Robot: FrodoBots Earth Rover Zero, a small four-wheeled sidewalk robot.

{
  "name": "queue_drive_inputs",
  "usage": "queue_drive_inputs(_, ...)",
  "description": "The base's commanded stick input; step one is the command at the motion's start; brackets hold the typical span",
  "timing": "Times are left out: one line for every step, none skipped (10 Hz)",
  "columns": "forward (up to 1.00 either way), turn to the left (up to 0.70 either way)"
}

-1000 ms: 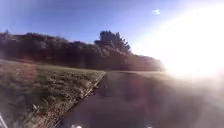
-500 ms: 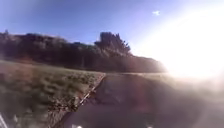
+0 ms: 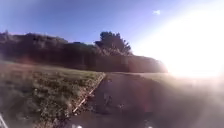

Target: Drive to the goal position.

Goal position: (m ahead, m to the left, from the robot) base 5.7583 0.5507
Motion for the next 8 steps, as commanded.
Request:
queue_drive_inputs(0.7, 0.0)
queue_drive_inputs(0.7, 0.0)
queue_drive_inputs(0.7, 0.0)
queue_drive_inputs(0.7, 0.0)
queue_drive_inputs(0.7, 0.0)
queue_drive_inputs(0.7, 0.0)
queue_drive_inputs(0.7, 0.0)
queue_drive_inputs(0.7, 0.0)
